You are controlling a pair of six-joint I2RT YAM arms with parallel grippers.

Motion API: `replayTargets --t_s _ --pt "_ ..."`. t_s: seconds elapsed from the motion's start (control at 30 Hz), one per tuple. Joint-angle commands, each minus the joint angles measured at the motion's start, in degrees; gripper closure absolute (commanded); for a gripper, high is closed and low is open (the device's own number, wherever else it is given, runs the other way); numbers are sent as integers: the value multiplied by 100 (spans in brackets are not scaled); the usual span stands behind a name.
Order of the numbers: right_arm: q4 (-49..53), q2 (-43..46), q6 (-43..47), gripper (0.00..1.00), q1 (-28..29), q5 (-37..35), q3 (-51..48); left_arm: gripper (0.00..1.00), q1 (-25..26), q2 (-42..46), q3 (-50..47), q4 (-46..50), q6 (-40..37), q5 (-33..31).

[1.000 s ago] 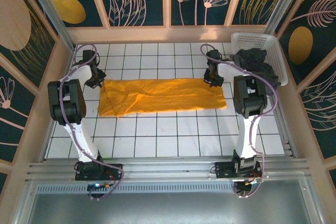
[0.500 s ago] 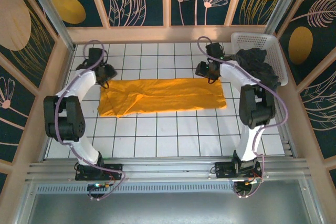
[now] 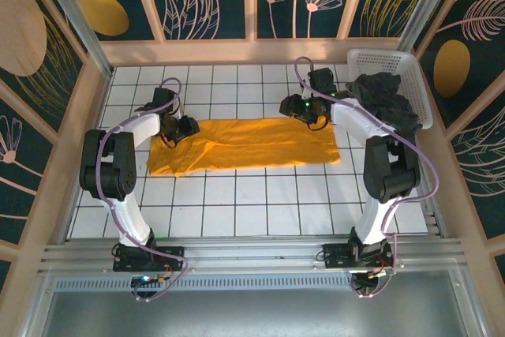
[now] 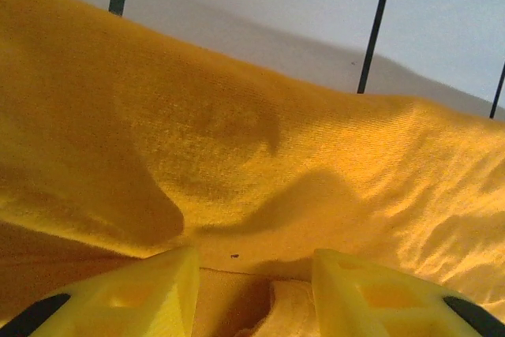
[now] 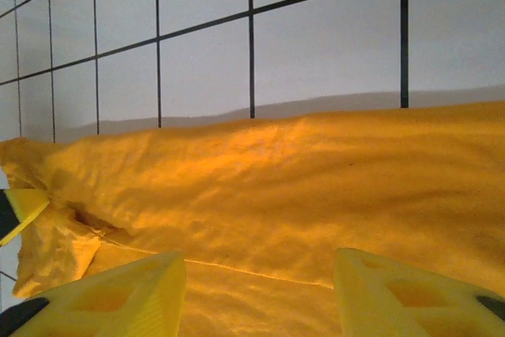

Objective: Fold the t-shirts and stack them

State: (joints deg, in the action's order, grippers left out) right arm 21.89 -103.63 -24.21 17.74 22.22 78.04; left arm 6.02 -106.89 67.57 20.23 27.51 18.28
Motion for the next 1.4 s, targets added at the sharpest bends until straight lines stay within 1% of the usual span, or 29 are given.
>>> replayTargets --t_s 0.0,0.27,0.37,0.4,0.5,0.57,0.6,0.83,0.93,1.17,1.3,1.33,1.37 --pt "-152 189 -97 47 12 105 -74 58 73 -83 -68 -189 -227 228" --pt "-142 88 -136 47 14 81 -30 60 222 25 -211 -160 -125 228" --pt "-150 32 -151 47 17 114 18 65 241 -24 -200 -94 -140 203" --pt "-154 30 -154 47 17 116 28 68 242 -7 -209 -89 -140 215" --pt "-126 25 -137 47 14 77 75 82 267 87 -226 -31 -106 236" --pt "-107 29 -128 48 12 47 84 97 293 196 -282 43 -50 303" --pt "-106 34 -128 47 15 30 84 100 307 238 -324 79 -13 350" --pt "-106 75 -137 48 -3 -33 14 100 456 660 -704 192 412 820" --pt "-124 76 -134 48 -15 -24 -31 100 561 832 -762 240 662 878" --pt "-173 117 -129 49 -28 -2 -161 100 917 837 -920 207 1452 1060" --pt "-194 158 -128 49 -43 -16 -282 100 1097 837 -1092 148 1922 1000" --pt "-202 177 -128 49 -43 -16 -322 98 1133 837 -1126 140 1980 974" --pt "-226 194 -128 49 -45 -7 -367 88 1167 837 -1144 160 2016 927"
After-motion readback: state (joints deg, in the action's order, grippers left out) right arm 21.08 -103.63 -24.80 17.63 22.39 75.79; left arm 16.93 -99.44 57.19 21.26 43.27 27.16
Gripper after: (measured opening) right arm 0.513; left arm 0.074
